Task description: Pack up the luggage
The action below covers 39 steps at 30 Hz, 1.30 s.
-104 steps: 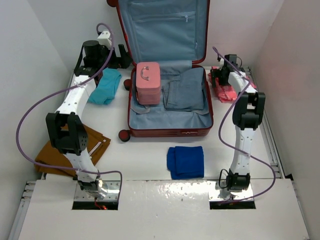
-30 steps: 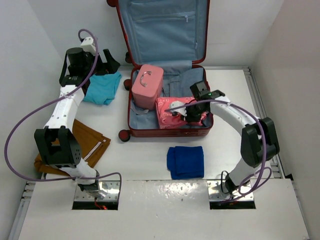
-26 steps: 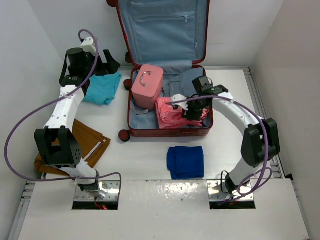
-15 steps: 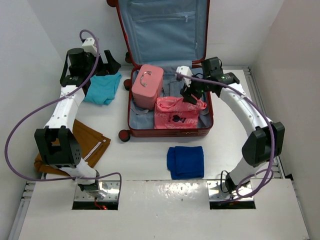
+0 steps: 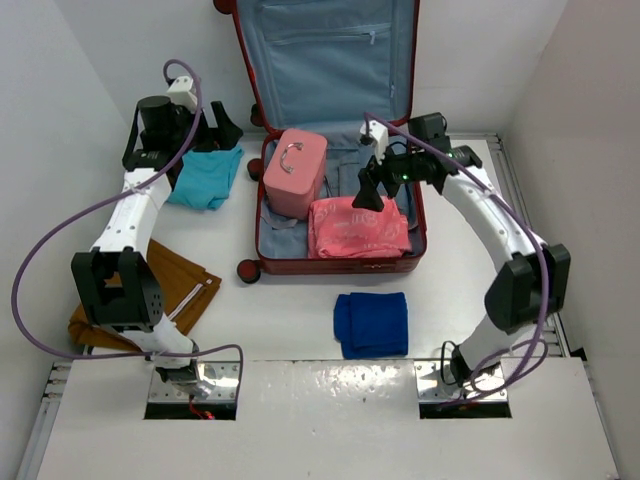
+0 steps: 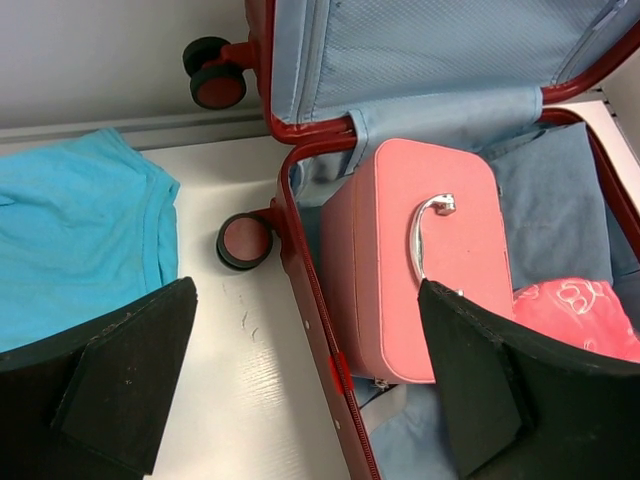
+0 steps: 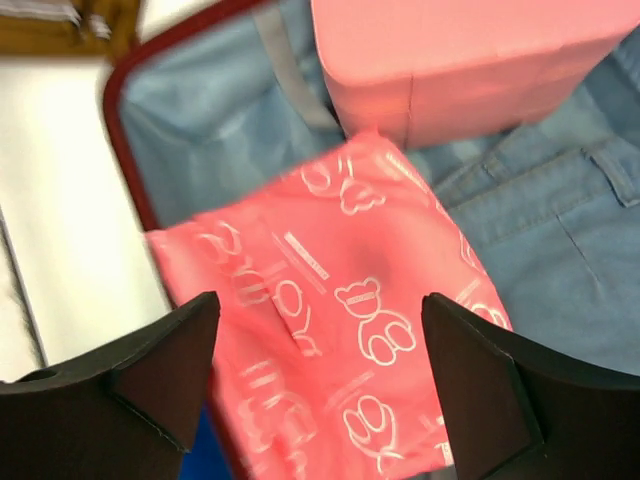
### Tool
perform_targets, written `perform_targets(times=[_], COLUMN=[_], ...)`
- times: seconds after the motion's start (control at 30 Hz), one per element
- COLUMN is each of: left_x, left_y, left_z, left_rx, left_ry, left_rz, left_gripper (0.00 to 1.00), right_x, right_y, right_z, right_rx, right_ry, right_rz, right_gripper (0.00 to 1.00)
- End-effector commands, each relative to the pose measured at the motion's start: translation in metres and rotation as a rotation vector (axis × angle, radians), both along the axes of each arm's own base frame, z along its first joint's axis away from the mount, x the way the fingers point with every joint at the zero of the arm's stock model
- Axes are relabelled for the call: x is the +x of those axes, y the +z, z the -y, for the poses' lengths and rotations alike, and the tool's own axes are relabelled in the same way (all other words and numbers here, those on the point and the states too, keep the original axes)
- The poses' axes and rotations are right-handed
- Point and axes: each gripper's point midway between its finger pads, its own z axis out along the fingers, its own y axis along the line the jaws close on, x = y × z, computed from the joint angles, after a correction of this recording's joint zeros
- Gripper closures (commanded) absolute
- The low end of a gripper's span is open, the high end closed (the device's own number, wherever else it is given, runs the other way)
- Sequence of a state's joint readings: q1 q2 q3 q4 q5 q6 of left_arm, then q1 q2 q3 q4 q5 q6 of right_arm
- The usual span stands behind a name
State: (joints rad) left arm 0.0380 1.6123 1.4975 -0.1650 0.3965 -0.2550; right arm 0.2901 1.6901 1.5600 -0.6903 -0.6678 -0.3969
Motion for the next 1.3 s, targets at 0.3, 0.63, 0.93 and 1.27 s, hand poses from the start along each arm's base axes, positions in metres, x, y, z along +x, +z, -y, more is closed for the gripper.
perform_targets(times=[0.3,0.63,0.93,1.27], left_x=[0.016,0.026,0.028,0.053], left_y=[0.013,-0.012,-0.048,-0.049], left_z=[0.008,0.025,0.036,-0.046], left_rx=[-0.018,-0.031,-0.043,0.118], left_ry=[-0.028,-0.06,-0.033,0.254], left_rz=[0.046,-0.007,-0.087,-0.065], left_gripper=[0.02,0.07,0.09,0.06], right_x=[0.046,0.176,0.226,0.223], right_y=[0.023,-0.044,-0.094,-0.105], right_z=[-0.024,-0.049,-0.085,-0.101], right_rx=[0.215,0.328,0.24,0.273], right_ry=[-0.217,-0.643,-0.661,-0.657], right_rz=[0.096,-0.169,-0.071,-0.031], right_gripper=[0.43,0.65,0.64,0.47])
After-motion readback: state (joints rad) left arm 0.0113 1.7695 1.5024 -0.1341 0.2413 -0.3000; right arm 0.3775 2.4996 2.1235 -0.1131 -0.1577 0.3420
